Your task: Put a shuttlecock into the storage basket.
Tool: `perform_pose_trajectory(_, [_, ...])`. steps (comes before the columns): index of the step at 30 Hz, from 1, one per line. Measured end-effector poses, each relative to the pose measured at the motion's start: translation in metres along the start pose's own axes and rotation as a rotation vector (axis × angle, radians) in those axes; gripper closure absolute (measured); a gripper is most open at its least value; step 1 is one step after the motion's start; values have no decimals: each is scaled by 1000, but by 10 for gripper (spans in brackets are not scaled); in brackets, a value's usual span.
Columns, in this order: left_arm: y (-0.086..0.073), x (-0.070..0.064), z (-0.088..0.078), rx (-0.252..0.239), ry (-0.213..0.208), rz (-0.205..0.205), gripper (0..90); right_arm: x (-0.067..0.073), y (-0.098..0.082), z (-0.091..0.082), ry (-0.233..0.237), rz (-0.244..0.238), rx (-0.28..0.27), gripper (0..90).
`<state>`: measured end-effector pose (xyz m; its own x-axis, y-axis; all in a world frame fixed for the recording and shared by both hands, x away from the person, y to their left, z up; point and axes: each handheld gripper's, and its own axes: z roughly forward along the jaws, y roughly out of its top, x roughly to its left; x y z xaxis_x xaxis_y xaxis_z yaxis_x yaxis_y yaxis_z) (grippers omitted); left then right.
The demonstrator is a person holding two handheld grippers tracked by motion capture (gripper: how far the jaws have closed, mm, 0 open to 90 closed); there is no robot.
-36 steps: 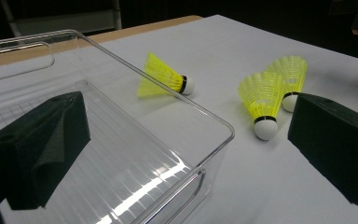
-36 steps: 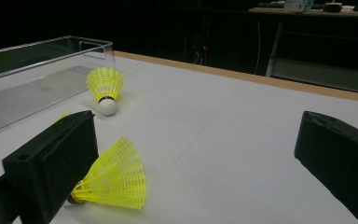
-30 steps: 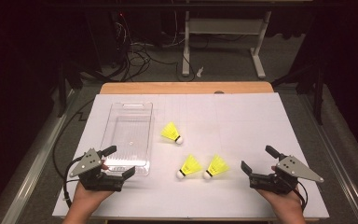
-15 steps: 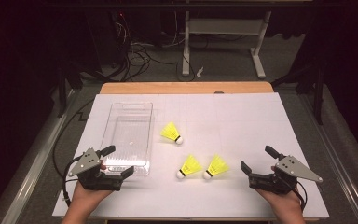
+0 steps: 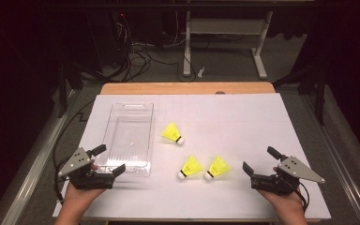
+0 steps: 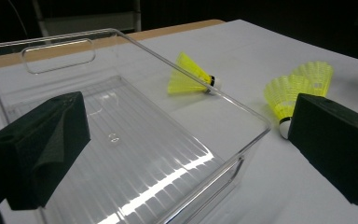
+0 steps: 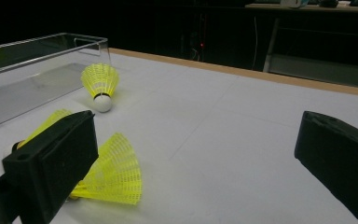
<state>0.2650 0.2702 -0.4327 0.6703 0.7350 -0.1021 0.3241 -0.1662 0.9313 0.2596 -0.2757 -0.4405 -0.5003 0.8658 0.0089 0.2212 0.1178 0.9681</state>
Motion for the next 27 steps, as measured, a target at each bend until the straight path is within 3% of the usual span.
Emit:
perform_pose_trajectory(16, [-5, 22, -18, -13, 67, -60, 1, -3, 0, -2, -9, 1, -1, 1])
perform_pose_trajectory(27, [3, 16, -16, 1, 67, -58, 1, -4, 0, -3, -6, 15, -1, 1])
